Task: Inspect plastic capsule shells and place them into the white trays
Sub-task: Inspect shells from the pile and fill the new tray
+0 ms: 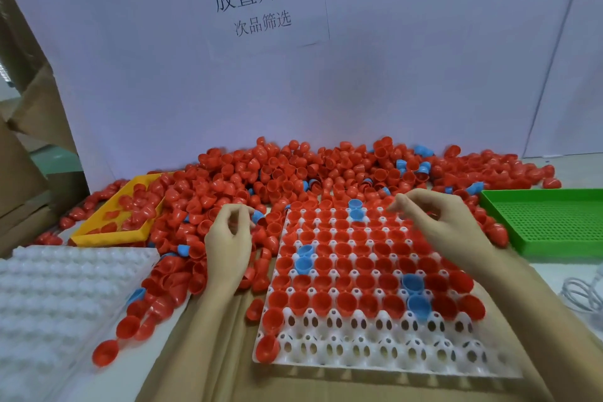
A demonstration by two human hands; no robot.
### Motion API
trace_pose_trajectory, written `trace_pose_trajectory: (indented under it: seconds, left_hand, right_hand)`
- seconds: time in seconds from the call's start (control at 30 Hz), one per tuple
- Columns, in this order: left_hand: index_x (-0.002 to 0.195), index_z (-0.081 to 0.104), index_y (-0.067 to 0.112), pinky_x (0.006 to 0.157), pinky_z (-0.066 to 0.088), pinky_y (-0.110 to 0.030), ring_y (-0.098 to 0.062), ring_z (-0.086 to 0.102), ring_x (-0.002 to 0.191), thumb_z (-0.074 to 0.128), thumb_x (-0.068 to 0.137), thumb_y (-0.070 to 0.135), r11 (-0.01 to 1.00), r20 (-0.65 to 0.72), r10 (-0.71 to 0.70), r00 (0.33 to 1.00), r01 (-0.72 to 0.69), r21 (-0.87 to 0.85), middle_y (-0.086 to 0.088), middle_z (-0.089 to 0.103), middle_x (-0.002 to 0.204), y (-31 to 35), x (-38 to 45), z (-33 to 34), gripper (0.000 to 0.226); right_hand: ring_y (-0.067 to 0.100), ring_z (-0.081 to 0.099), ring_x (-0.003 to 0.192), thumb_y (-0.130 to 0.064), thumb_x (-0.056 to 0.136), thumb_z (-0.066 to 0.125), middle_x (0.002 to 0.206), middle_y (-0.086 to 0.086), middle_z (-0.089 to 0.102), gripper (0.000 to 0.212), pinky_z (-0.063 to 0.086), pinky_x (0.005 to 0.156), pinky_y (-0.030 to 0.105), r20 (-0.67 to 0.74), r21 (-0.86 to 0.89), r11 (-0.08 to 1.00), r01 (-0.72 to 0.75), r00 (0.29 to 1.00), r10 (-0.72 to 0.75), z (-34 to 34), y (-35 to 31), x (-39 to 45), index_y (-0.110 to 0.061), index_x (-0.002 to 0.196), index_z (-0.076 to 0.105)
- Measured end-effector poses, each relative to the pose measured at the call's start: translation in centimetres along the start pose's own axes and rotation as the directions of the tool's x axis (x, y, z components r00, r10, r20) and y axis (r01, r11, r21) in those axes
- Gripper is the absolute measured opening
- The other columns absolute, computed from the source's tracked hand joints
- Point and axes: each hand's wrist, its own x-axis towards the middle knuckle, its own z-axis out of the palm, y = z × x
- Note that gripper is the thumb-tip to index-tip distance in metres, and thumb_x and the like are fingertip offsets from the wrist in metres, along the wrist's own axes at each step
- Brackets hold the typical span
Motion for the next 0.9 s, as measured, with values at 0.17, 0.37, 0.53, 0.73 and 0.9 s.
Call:
trace_pose_trajectory:
  seconds: [0.17,0.37,0.53,0.73,0.9]
  left_hand:
    - [0.109,0.073,0.017,0.09,0.054,-0.033,-0.011,0.064,0.095,0.064,0.099,0.003,0.947,0.092,0.085,0.992,-0.109,0.301,0.004,0.067,0.104,-0.4,-0.3,0.5,0.02]
    - [0.114,0.077,0.012,0.101,0.052,-0.046,-0.025,0.065,0.108,0.074,0.093,0.004,0.851,0.184,0.034,0.982,-0.125,0.51,-0.003,0.071,0.113,-0.2,-0.6,0.7,0.023]
    - [0.106,0.079,0.018,0.088,0.059,-0.036,-0.004,0.066,0.083,0.078,0.09,0.003,0.911,0.117,0.034,0.993,-0.079,0.405,0.009,0.073,0.088,1.4,0.7,0.1,0.021]
    - [0.113,0.078,0.038,0.092,0.052,-0.024,-0.002,0.071,0.104,0.082,0.089,0.024,0.977,0.266,-0.006,0.964,0.063,-0.205,0.01,0.078,0.106,6.6,-0.2,0.9,0.028]
    - [0.122,0.073,0.034,0.091,0.057,-0.022,-0.017,0.074,0.1,0.084,0.087,0.024,0.922,0.481,0.214,0.85,-0.013,-0.388,0.0,0.078,0.104,9.8,-3.7,4.0,0.038]
  right_hand:
    - [0.006,0.07,0.086,-0.033,0.106,0.058,0.084,-0.013,0.076,0.029,0.053,0.08,0.028,-0.149,0.066,0.998,-0.017,0.988,0.026,-1.4,1.9,-0.1,-0.024,0.087,0.079]
    - [0.003,0.067,0.083,-0.028,0.106,0.06,0.085,-0.012,0.073,0.027,0.052,0.078,0.026,-0.215,-0.04,0.999,-0.003,0.977,-0.006,-1.7,3.0,-0.3,-0.023,0.086,0.077]
    - [0.002,0.065,0.082,-0.026,0.106,0.06,0.084,-0.011,0.073,0.027,0.044,0.073,0.019,-0.217,-0.065,0.998,-0.01,0.976,-0.004,-1.2,3.1,-0.4,-0.024,0.083,0.075]
    - [0.01,0.073,0.089,-0.022,0.102,0.066,0.092,-0.008,0.076,0.01,0.06,0.08,0.029,-0.068,0.159,0.986,-0.059,0.995,0.07,-1.1,0.7,-0.9,-0.025,0.104,0.075]
    - [0.017,0.076,0.106,-0.03,0.095,0.075,0.115,-0.003,0.077,0.038,0.063,0.085,0.029,0.3,0.409,0.911,-0.062,0.951,-0.071,0.0,-2.4,-2.6,-0.032,0.132,0.065]
